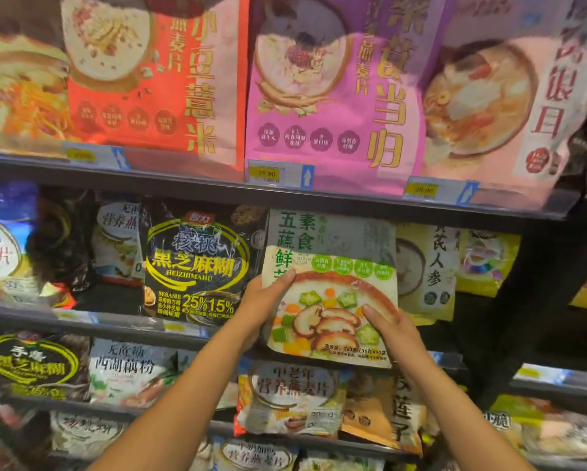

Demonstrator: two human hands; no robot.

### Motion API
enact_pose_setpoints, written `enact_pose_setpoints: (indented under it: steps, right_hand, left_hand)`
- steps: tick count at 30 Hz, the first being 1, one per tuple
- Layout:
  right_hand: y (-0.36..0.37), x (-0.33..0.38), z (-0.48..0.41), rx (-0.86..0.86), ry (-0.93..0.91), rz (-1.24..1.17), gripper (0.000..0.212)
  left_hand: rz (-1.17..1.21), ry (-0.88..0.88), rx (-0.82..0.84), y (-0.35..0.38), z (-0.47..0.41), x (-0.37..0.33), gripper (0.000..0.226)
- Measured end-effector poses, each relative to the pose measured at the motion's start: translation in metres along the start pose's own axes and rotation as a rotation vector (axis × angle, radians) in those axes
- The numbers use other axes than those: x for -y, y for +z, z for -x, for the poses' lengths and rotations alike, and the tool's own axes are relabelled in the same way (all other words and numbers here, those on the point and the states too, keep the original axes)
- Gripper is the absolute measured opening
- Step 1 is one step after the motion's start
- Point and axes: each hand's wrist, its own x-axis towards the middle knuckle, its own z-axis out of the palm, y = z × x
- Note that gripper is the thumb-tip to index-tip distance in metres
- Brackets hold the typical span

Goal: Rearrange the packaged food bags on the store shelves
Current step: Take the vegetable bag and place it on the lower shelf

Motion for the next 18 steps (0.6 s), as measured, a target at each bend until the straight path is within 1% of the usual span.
enact_pose_setpoints:
  steps: [1,2,4,5,7,8,9,11,12,13,15,16,18]
  right_hand:
    - [-0.001,0.001,-0.009,0.014,-0.005,-0.004,0.066]
    - [-0.001,0.001,-0.018,0.030,-0.003,-0.013,0.062]
    - [-0.001,0.005,-0.032,0.045,-0.012,-0.023,0.044]
    - [0.000,0.006,-0.038,0.046,-0.016,-0.026,0.040]
    - [0.000,0.004,-0.050,0.043,-0.013,-0.002,0.040]
    - [0.000,0.002,-0.056,0.041,0.001,0.014,0.036]
    - [0.000,0.001,-0.059,0.034,0.009,0.024,0.030]
    - [0.001,-0.003,-0.065,0.020,0.013,0.032,0.024]
    - [0.001,-0.006,-0.067,0.017,0.019,0.040,0.022]
    - [0.002,-0.008,-0.068,0.022,0.015,0.046,0.021]
    - [0.003,-0.014,-0.069,0.035,0.016,0.050,0.023]
    - [0.003,-0.017,-0.069,0.042,0.015,0.055,0.026]
    - [0.002,-0.025,-0.070,0.062,0.001,0.095,0.034]
  left_hand:
    - [-0.002,0.003,-0.015,0.002,-0.006,-0.003,0.032]
    - [-0.003,0.009,-0.033,0.004,-0.011,-0.005,0.032]
    - [-0.006,0.016,-0.076,0.006,-0.022,-0.006,0.033]
    - [-0.009,0.016,-0.102,0.007,-0.027,-0.007,0.037]
    - [-0.004,0.017,-0.138,0.008,-0.035,-0.005,0.056]
    - [-0.003,0.012,-0.148,0.009,-0.040,-0.003,0.062]
    - [-0.008,0.006,-0.162,0.011,-0.042,-0.003,0.059]
    - [-0.024,0.011,-0.189,0.015,-0.046,0.000,0.038]
    - [-0.035,0.017,-0.201,0.017,-0.047,0.002,0.031]
    - [-0.048,0.027,-0.211,0.017,-0.047,0.005,0.030]
    - [-0.042,0.056,-0.213,0.017,-0.048,0.014,0.037]
    - [-0.039,0.064,-0.220,0.016,-0.048,0.018,0.034]
    - [-0.042,0.084,-0.239,0.015,-0.046,0.023,0.018]
